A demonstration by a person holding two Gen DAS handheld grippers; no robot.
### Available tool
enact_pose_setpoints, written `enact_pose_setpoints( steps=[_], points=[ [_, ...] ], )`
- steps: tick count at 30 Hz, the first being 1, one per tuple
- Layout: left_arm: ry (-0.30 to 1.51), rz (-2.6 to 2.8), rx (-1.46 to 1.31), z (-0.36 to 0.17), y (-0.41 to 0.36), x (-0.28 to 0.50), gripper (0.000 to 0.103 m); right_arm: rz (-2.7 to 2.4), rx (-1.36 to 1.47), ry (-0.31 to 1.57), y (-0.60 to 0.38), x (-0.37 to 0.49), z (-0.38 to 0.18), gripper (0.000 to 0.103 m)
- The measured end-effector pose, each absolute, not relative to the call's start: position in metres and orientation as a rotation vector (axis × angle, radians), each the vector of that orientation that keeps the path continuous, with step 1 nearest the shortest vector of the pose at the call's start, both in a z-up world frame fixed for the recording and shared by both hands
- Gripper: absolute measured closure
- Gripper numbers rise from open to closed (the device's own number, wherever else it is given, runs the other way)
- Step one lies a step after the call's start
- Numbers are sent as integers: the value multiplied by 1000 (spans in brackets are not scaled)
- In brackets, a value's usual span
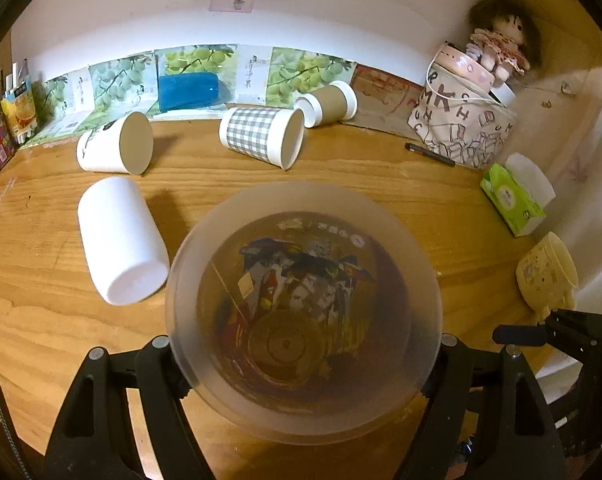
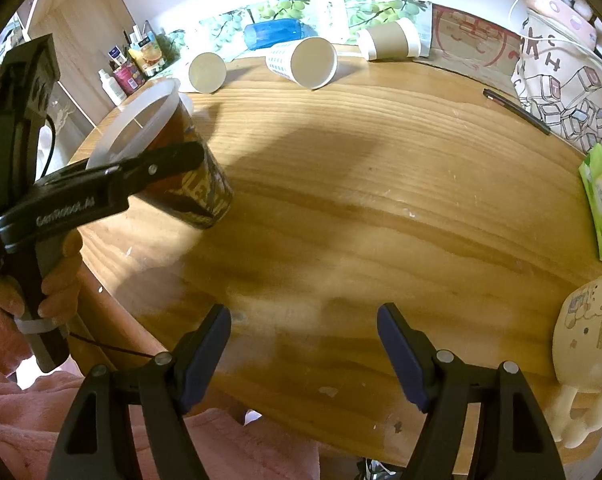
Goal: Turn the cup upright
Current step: 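Rotate the held brown cup with the left tool until its rim faces up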
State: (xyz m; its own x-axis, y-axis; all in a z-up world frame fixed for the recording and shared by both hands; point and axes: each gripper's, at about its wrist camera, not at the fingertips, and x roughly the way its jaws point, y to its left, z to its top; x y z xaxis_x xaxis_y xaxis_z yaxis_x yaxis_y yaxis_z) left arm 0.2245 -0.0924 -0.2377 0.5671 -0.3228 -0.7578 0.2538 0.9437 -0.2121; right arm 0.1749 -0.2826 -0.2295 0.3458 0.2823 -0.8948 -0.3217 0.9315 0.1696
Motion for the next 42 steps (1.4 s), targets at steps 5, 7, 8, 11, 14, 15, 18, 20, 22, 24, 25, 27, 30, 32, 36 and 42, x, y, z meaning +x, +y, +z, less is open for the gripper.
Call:
enact_pose_setpoints(
  steps=[5, 7, 8, 11, 14, 15, 18, 20, 22, 24, 25, 27, 30, 32, 36, 42],
  points=[
    [921, -332, -61, -237, -94, 221, 23, 398, -46, 1147, -280, 173, -228, 27],
    [932, -329, -54, -237, -94, 220, 23, 401, -50, 1146, -279, 172, -228, 27],
    [936, -327, -50, -237, -94, 219, 23, 402, -51, 1147, -279, 171, -228, 27],
    [950, -329, -31, -236, -96, 218, 23, 398, -52, 1147, -277, 169, -227, 27],
    [955, -328, -25, -236, -96, 216, 22, 387, -49, 1144, -277, 167, -226, 24],
    [958, -333, -21, -235, -97, 216, 22, 383, -47, 1144, -276, 167, -226, 24],
    [953, -342, 3, -231, -99, 215, 22, 367, -38, 1146, -277, 166, -226, 23],
    [948, -342, 20, -229, -101, 215, 22, 355, -35, 1146, -277, 165, -225, 22],
    [953, -362, 21, -225, -102, 217, 22, 342, -27, 1143, -276, 163, -223, 22],
    [953, -376, 24, -220, -103, 218, 22, 324, -23, 1138, -273, 162, -221, 21],
    [950, -387, 29, -217, -103, 218, 21, 316, -21, 1135, -272, 161, -220, 21],
    [941, -408, 41, -212, -103, 218, 20, 299, -14, 1129, -271, 161, -218, 21],
    [928, -446, 57, -204, -102, 219, 20, 265, 6, 1118, -266, 161, -214, 20],
    [930, -474, 65, -198, -100, 218, 20, 238, 22, 1111, -263, 160, -213, 18],
    [911, -529, 68, -188, -93, 216, 20, 179, 67, 1096, -254, 159, -209, 18],
    [878, -571, 109, -189, -86, 216, 20, 103, 117, 1085, -243, 153, -208, 18]
  ],
)
